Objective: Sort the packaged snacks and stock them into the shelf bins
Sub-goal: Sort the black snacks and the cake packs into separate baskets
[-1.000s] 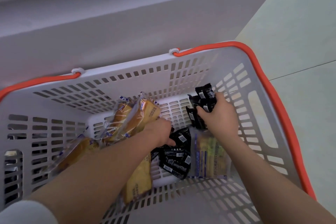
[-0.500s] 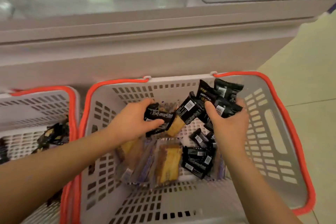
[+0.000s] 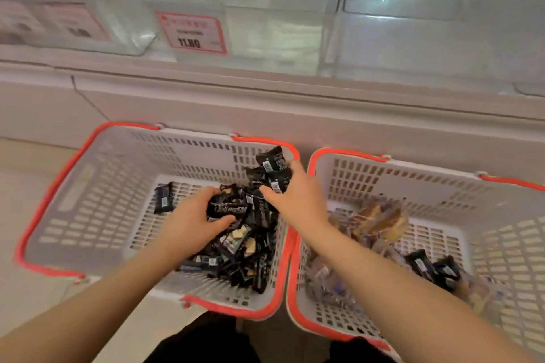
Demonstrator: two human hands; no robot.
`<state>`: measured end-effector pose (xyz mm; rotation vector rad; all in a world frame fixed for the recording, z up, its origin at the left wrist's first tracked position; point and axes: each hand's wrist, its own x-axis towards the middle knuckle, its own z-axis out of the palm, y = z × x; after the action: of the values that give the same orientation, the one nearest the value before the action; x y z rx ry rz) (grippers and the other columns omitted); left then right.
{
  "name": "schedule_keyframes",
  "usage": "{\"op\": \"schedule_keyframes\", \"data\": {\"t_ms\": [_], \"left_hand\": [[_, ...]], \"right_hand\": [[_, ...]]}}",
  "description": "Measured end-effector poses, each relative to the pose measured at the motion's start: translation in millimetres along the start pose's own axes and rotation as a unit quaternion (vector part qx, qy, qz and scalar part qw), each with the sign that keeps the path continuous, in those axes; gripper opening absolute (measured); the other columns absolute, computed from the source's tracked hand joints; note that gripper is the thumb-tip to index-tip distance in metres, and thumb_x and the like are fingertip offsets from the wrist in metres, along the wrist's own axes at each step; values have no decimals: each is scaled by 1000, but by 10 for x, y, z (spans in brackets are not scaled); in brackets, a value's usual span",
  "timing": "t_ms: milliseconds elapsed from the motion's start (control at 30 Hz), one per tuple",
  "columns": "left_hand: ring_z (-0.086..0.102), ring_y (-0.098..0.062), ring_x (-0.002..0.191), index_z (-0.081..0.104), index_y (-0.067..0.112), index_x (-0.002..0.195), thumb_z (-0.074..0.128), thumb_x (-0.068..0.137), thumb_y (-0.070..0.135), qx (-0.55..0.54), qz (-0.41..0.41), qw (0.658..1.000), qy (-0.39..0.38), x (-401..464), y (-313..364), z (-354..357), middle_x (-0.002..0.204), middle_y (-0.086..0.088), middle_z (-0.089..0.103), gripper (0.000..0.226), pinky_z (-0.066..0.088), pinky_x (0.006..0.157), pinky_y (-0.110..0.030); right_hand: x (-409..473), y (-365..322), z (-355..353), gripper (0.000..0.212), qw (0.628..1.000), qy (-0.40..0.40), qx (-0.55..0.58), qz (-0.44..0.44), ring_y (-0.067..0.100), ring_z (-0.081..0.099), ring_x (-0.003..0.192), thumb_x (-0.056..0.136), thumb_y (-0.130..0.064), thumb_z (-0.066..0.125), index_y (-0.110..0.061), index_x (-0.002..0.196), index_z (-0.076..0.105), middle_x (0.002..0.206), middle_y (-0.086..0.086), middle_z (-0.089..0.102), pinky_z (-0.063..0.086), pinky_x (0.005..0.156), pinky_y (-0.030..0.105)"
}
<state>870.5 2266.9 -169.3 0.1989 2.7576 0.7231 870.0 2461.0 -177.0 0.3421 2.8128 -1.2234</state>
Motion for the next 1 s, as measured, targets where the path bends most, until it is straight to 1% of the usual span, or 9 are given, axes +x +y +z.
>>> {"op": "schedule_keyframes", "data": {"t_ms": [133,200,267,367,533,633,700,767,1000], "left_hand": [[62,-18,92,42,16,134,65,84,39,58,-75,994,-53,-75,-447,130,120,-4,62,59,44,70,-25],[60,-19,102,37,15,139,63,85,39,55,-105,990,-83,-93,-581,226,126,-6,58,64,46,78,-27],[63,-16,95,43,16,134,64,84,40,30,-96,994,-37,-103,-640,310,117,-3,63,59,47,72,-26],[61,-14,97,47,19,128,63,84,36,-38,-40,997,46,-109,-598,475,117,1,61,49,50,77,-29],[32,-18,136,36,15,141,57,88,37,64,2,979,-192,-35,-439,679,149,-5,33,61,32,109,-32],[46,-15,125,45,19,136,50,90,37,49,58,988,-138,-28,-218,600,139,1,47,49,43,98,-30],[53,-14,113,53,20,126,48,90,34,29,141,987,-68,-45,22,529,123,4,56,39,47,88,-29],[55,-16,106,56,19,119,47,90,30,32,247,966,-65,-33,319,484,112,2,59,32,47,83,-30],[53,-23,105,54,13,118,41,93,22,188,463,836,-229,278,1330,1013,113,-5,56,31,47,83,-39]], "right_hand": [[-41,-119,437,56,958,-182,-216,-45,30,62,83,86,-33,64,-8,127,35,94,10,61,41,56,33],[-37,-117,536,63,936,-258,-238,-30,30,61,88,85,-34,66,-7,131,32,97,12,61,46,61,35],[-12,-100,554,70,933,-289,-215,-23,29,60,97,82,-39,68,-9,134,32,109,12,61,52,75,38],[-40,-59,504,66,940,-250,-216,-85,27,53,113,83,-45,64,-12,134,37,125,9,55,48,89,40],[-189,113,282,27,976,-118,-114,-141,14,55,105,94,-24,50,-17,119,56,112,-2,62,46,88,30],[-319,376,56,18,989,-43,-70,-126,6,55,93,93,-16,50,-18,104,63,101,-7,64,45,82,25],[-421,647,-112,16,995,-14,-54,-84,4,56,87,93,-14,51,-18,102,63,96,-9,63,45,77,22],[-535,997,-272,15,999,-3,-46,-20,6,58,85,93,-14,52,-18,103,63,94,-9,62,45,73,21],[-981,2324,-838,8,959,-29,-117,258,28,61,88,92,-16,53,-13,95,60,88,5,63,43,67,31]]}}
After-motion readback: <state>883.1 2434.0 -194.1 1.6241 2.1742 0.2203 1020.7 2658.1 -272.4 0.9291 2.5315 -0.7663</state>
